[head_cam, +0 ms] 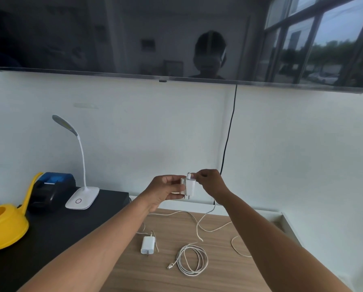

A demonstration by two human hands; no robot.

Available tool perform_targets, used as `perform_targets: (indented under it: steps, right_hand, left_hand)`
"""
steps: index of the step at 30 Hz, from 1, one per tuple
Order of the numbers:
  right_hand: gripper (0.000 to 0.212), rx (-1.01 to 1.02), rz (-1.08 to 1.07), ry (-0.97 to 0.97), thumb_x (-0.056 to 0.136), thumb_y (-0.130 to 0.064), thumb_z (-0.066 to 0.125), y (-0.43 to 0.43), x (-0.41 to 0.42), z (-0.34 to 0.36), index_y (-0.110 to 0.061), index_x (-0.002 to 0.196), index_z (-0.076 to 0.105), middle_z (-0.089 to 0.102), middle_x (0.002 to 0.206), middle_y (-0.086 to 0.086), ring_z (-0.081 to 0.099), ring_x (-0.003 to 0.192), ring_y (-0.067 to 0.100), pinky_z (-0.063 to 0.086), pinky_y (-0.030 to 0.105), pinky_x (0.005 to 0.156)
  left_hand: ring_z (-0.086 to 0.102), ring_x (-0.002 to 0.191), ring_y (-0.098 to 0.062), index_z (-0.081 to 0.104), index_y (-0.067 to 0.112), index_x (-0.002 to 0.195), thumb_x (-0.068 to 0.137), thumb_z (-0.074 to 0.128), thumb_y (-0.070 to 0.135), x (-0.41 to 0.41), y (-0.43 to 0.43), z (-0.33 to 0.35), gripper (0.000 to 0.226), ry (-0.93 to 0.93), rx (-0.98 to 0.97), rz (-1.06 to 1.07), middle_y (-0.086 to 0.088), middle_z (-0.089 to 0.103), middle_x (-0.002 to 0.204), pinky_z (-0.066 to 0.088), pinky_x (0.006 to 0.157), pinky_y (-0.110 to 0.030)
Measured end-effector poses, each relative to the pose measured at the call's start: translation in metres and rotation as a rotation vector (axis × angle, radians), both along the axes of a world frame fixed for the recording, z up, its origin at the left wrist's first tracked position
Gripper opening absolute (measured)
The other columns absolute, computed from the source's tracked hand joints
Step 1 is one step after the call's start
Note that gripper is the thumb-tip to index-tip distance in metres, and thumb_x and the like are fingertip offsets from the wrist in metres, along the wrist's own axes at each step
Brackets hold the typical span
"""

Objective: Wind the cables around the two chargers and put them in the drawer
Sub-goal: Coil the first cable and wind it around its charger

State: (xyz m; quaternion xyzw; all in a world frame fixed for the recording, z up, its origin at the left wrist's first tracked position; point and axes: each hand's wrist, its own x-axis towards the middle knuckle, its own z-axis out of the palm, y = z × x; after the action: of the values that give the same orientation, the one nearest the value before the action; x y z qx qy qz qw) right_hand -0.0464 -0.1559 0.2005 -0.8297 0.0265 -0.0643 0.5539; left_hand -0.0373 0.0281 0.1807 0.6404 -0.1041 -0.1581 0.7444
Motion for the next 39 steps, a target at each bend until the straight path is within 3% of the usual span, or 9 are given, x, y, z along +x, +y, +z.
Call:
perform_targets:
  steps: [4,8,11,15,20,23,28,32,39]
  right_hand:
    - [0.025,-0.012,-0.002,-0.005,0.093,-0.011,0.055,0.007,-0.006,-0.016,-0.014,0.073,0.068,0.046,0.053,-0.006,0.033,0.042,0.003,0.026,0.011,0.039]
    - [0.019,-0.06,0.017,-0.01,0.093,-0.016,0.058,0.021,-0.01,-0.029,-0.013,0.085,0.075,0.056,0.058,-0.004,0.042,0.042,-0.001,0.031,0.01,0.046]
    - [0.018,-0.111,-0.008,-0.028,0.091,-0.023,0.061,0.031,-0.011,-0.033,-0.016,0.079,0.073,0.058,0.056,-0.006,0.044,0.041,-0.001,0.033,0.016,0.051]
    - [0.023,-0.181,-0.018,-0.042,0.091,-0.026,0.059,0.041,-0.015,-0.037,-0.011,0.08,0.072,0.059,0.059,-0.003,0.051,0.054,0.008,0.041,0.023,0.059]
    - [0.031,-0.231,-0.018,-0.087,0.09,-0.026,0.057,0.047,-0.015,-0.036,-0.01,0.064,0.059,0.051,0.058,0.0,0.042,0.057,0.015,0.037,0.026,0.059]
    - [0.022,-0.302,-0.019,-0.111,0.093,-0.028,0.056,0.045,-0.015,-0.035,-0.016,0.085,0.072,0.063,0.07,-0.004,0.053,0.066,0.014,0.04,0.025,0.063]
    - [0.025,-0.502,0.043,-0.152,0.097,-0.033,0.05,0.041,-0.015,-0.032,-0.023,0.102,0.072,0.073,0.094,-0.004,0.063,0.087,0.019,0.048,0.03,0.076]
    - [0.023,-0.504,0.033,-0.135,0.096,-0.031,0.05,0.035,-0.015,-0.022,-0.025,0.099,0.072,0.069,0.084,-0.005,0.058,0.078,0.018,0.045,0.028,0.071]
    - [0.021,-0.431,0.082,-0.071,0.087,-0.027,0.057,0.025,-0.013,0.005,-0.011,0.083,0.07,0.052,0.06,-0.007,0.045,0.057,0.01,0.036,0.025,0.057]
  left_hand:
    - [0.072,0.084,-0.025,0.069,0.001,0.108,0.082,0.07,-0.004,0.006,0.003,0.003,0.026,0.081,-0.14,0.106,-0.013,0.073,0.096,0.061,0.075,-0.033]
    - [0.073,0.074,-0.023,0.069,0.001,0.103,0.081,0.071,-0.004,0.014,0.006,0.007,0.022,0.112,-0.178,0.209,-0.014,0.074,0.089,0.062,0.073,-0.032]
    - [0.073,0.073,-0.023,0.071,0.004,0.096,0.08,0.073,-0.004,0.016,0.009,0.005,0.018,0.114,-0.174,0.261,-0.013,0.074,0.087,0.062,0.073,-0.033]
    - [0.073,0.073,-0.022,0.071,0.004,0.095,0.079,0.075,-0.003,0.019,0.012,0.003,0.018,0.111,-0.18,0.322,-0.013,0.074,0.088,0.062,0.073,-0.033]
    - [0.072,0.075,-0.022,0.071,0.004,0.103,0.08,0.076,0.001,0.021,0.012,0.0,0.024,0.096,-0.161,0.351,-0.012,0.074,0.09,0.061,0.074,-0.031]
    - [0.071,0.076,-0.022,0.071,0.008,0.1,0.081,0.075,0.001,0.02,0.013,0.0,0.021,0.063,-0.118,0.34,-0.011,0.073,0.09,0.061,0.073,-0.031]
    - [0.07,0.077,-0.02,0.073,0.01,0.098,0.082,0.074,0.001,0.017,0.01,0.004,0.018,0.009,-0.063,0.314,-0.008,0.074,0.086,0.061,0.072,-0.029]
    - [0.07,0.078,-0.02,0.073,0.011,0.099,0.082,0.074,0.002,0.018,0.01,0.005,0.019,-0.011,-0.033,0.294,-0.005,0.074,0.086,0.06,0.072,-0.029]
    - [0.069,0.079,-0.016,0.073,0.016,0.093,0.078,0.078,0.004,0.02,0.014,0.006,0.019,-0.081,0.138,0.209,-0.004,0.073,0.089,0.059,0.08,-0.034]
